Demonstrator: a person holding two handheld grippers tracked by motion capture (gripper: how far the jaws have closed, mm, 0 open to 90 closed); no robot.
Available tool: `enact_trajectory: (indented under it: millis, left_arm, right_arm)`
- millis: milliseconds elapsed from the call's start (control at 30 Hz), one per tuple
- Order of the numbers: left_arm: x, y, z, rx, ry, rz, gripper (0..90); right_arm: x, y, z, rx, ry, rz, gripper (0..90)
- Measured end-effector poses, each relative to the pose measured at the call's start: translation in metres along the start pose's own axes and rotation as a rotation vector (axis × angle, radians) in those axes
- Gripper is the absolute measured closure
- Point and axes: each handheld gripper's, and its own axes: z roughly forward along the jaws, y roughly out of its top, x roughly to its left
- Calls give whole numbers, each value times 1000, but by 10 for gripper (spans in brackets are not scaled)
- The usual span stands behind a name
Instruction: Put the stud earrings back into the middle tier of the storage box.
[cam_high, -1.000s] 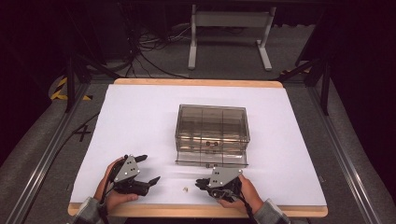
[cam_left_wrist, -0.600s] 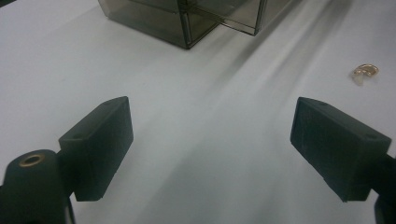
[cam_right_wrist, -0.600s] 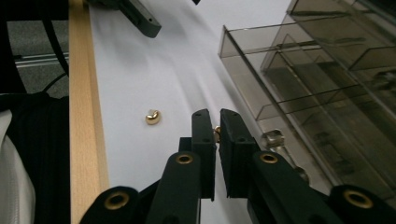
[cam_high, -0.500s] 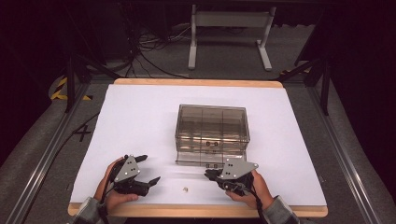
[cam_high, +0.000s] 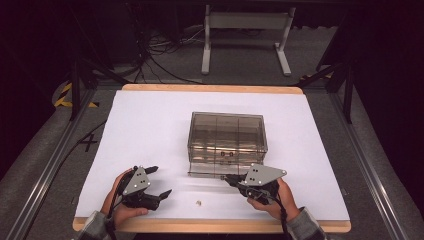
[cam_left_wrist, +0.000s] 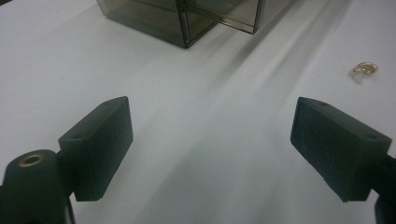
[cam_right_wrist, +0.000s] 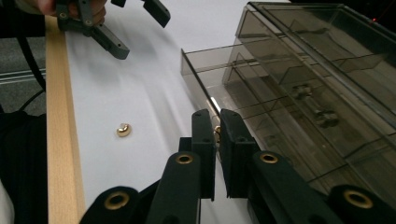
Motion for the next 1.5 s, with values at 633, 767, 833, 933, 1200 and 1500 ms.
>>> enact_trajectory:
  millis: [633, 767, 833, 933, 1200, 1500]
  left_arm:
    - [0, 0, 1, 7, -5, 6, 138]
    - [-1, 0, 1, 9, -6, 9, 138]
    - [-1, 0, 1, 6, -7, 8, 138]
    - [-1, 0, 1, 10, -7, 11, 138]
    - [-1, 0, 1, 8, -9, 11, 138]
    - [-1, 0, 1, 10, -9, 12, 138]
  right_arm:
    - [-24, 7, 12, 21, -46, 49, 856]
    - [-27, 7, 17, 30, -50, 57, 856]
    - [-28, 8, 19, 36, -49, 58, 857]
    - [-29, 10, 23, 39, -49, 60, 856]
    - [-33, 10, 29, 54, -50, 66, 856]
    - [-36, 10, 34, 71, -50, 70, 855]
